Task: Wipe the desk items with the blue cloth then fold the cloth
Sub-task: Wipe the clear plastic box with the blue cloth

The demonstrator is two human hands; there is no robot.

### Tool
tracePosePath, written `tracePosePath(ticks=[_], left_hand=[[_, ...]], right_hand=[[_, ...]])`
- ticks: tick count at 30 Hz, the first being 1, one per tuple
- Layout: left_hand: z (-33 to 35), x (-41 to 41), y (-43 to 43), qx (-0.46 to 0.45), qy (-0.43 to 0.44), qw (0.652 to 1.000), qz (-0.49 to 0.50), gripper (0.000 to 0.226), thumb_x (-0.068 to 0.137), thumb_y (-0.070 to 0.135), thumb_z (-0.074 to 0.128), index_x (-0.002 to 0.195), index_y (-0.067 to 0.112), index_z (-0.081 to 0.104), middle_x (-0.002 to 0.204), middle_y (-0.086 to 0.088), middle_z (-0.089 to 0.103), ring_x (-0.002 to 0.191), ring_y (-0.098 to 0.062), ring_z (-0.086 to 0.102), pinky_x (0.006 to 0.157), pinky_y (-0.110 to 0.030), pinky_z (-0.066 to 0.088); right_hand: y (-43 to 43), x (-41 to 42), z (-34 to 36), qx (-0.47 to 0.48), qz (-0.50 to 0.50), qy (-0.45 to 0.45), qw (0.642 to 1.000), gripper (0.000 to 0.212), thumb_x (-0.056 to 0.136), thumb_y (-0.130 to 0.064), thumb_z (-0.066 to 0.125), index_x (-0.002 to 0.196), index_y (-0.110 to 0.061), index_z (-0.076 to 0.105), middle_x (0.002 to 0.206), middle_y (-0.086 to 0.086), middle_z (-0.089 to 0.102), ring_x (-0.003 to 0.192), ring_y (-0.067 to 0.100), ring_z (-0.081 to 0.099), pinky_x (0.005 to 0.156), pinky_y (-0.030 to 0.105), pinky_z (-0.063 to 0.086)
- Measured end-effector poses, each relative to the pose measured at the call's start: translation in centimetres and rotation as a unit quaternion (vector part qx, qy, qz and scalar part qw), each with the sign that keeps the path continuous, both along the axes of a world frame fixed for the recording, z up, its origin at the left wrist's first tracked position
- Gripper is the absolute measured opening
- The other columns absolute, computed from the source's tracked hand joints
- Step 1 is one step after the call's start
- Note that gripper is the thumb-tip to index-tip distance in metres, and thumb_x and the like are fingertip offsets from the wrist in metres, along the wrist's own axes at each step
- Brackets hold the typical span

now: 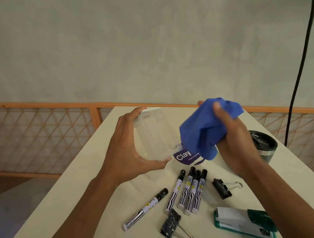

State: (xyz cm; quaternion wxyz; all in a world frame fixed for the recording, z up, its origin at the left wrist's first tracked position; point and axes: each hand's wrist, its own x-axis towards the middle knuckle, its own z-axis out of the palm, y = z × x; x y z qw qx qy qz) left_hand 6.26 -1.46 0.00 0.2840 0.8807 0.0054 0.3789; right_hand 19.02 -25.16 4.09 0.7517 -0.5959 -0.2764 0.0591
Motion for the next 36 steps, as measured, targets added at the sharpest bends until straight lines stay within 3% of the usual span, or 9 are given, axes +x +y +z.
tracePosePath(ticks=[3, 5, 8, 13, 17, 21, 23, 30, 36], left_hand=[[0.0, 0.1, 0.0, 0.005, 0.001, 1.0, -0.005, 0.13, 0.05, 0.061, 0.103, 0.156, 0.037, 0.032, 0.149, 0.023, 0.041, 0.134, 0.01, 0.04, 0.103, -0.002, 0.031], [-0.1, 0.2, 0.2, 0.015, 0.001, 1.0, -0.008, 0.129, 0.051, 0.058, 0.104, 0.157, 0.033, 0.033, 0.149, 0.019, 0.043, 0.134, 0.006, 0.042, 0.104, -0.002, 0.03], [-0.2, 0.2, 0.4, 0.023, 0.0, 1.0, -0.005, 0.13, 0.052, 0.057, 0.104, 0.158, 0.029, 0.034, 0.15, 0.015, 0.044, 0.135, -0.001, 0.044, 0.106, -0.006, 0.033], [-0.1, 0.1, 0.3, 0.037, -0.009, 0.999, -0.024, 0.129, 0.052, 0.055, 0.105, 0.158, 0.032, 0.034, 0.149, 0.023, 0.042, 0.137, -0.004, 0.045, 0.107, -0.006, 0.033], [0.0, 0.1, 0.0, 0.074, 0.003, 0.996, -0.045, 0.13, 0.051, 0.052, 0.105, 0.157, 0.032, 0.034, 0.143, 0.031, 0.036, 0.135, 0.004, 0.04, 0.104, -0.001, 0.029], [0.4, -0.1, 0.3, 0.089, -0.002, 0.994, -0.058, 0.128, 0.051, 0.047, 0.107, 0.156, 0.027, 0.038, 0.148, 0.017, 0.044, 0.135, 0.002, 0.042, 0.106, -0.004, 0.03], [0.5, -0.1, 0.6, 0.098, 0.0, 0.993, -0.059, 0.128, 0.051, 0.047, 0.107, 0.157, 0.025, 0.039, 0.15, 0.015, 0.045, 0.136, -0.002, 0.043, 0.108, -0.006, 0.031], [0.1, 0.1, 1.4, 0.113, 0.007, 0.991, -0.066, 0.13, 0.052, 0.049, 0.106, 0.159, 0.029, 0.035, 0.154, 0.02, 0.041, 0.14, 0.0, 0.041, 0.113, -0.009, 0.032], [0.4, 0.3, 1.7, 0.123, -0.013, 0.989, -0.083, 0.128, 0.055, 0.039, 0.108, 0.158, 0.035, 0.033, 0.157, 0.028, 0.035, 0.146, 0.005, 0.035, 0.116, -0.009, 0.028]], right_hand=[[0.7, -0.4, -2.0, -0.205, -0.116, -0.294, 0.926, 0.005, 0.105, -0.024, 0.065, 0.11, -0.024, 0.067, 0.115, -0.006, 0.069, 0.099, 0.013, 0.067, 0.086, 0.04, 0.058], [1.4, 0.1, -3.4, -0.316, -0.162, -0.497, 0.792, 0.015, 0.099, -0.02, 0.061, 0.113, -0.024, 0.061, 0.128, 0.0, 0.054, 0.106, 0.019, 0.053, 0.089, 0.042, 0.046], [2.1, 0.5, -3.5, -0.385, -0.199, -0.599, 0.673, 0.028, 0.091, -0.012, 0.067, 0.117, -0.022, 0.06, 0.136, 0.011, 0.049, 0.113, 0.031, 0.046, 0.091, 0.046, 0.04], [3.1, -1.2, -1.8, -0.402, -0.159, -0.522, 0.735, 0.03, 0.109, -0.047, 0.048, 0.128, -0.024, 0.052, 0.127, 0.001, 0.057, 0.117, 0.022, 0.052, 0.1, 0.043, 0.049], [3.4, -0.3, -0.4, -0.42, -0.144, -0.552, 0.706, 0.026, 0.108, -0.042, 0.049, 0.126, -0.023, 0.05, 0.121, 0.0, 0.057, 0.106, 0.025, 0.057, 0.089, 0.04, 0.048], [3.3, 1.5, 0.2, -0.431, -0.161, -0.734, 0.5, 0.028, 0.094, 0.004, 0.054, 0.115, -0.014, 0.057, 0.14, 0.021, 0.049, 0.098, 0.038, 0.057, 0.08, 0.049, 0.047], [3.8, 1.5, 0.7, -0.433, -0.152, -0.762, 0.458, 0.031, 0.095, 0.006, 0.039, 0.113, -0.015, 0.054, 0.145, 0.02, 0.041, 0.097, 0.036, 0.055, 0.08, 0.049, 0.046], [3.9, 1.5, 0.9, -0.491, -0.136, -0.76, 0.403, 0.042, 0.093, 0.002, 0.025, 0.115, -0.02, 0.054, 0.152, 0.018, 0.04, 0.102, 0.035, 0.052, 0.082, 0.046, 0.043], [2.2, 0.1, -0.2, -0.497, -0.098, -0.749, 0.428, 0.056, 0.089, 0.0, 0.015, 0.117, -0.026, 0.055, 0.151, 0.015, 0.041, 0.108, 0.034, 0.053, 0.083, 0.046, 0.044]])
